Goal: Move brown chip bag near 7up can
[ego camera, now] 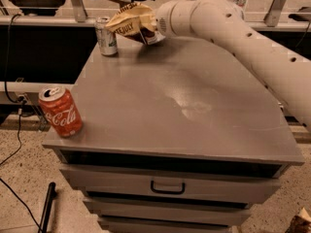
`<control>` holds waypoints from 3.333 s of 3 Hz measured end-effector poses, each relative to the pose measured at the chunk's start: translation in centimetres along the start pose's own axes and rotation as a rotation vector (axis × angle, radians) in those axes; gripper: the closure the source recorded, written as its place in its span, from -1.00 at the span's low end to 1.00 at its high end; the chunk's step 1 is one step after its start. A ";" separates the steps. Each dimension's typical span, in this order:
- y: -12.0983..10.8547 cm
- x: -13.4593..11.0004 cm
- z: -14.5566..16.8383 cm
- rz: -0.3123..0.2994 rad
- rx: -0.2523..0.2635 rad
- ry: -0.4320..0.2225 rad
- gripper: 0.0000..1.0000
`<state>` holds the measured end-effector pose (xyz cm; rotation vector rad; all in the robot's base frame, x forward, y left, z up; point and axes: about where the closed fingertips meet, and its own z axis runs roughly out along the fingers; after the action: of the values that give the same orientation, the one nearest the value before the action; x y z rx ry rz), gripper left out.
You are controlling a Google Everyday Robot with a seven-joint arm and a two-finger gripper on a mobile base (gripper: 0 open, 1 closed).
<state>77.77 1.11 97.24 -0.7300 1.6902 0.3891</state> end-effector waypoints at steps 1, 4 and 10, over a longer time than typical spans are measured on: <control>1.0 0.6 0.8 -0.016 -0.023 0.005 0.71; 1.6 0.7 1.3 -0.018 -0.033 0.007 -0.69; -5.5 -5.4 -13.5 -0.196 0.215 0.163 -1.00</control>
Offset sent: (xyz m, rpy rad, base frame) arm -0.0013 0.0108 -0.0089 -0.0129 -0.0005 0.0254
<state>71.86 -9.86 106.47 -0.7751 1.7610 0.0099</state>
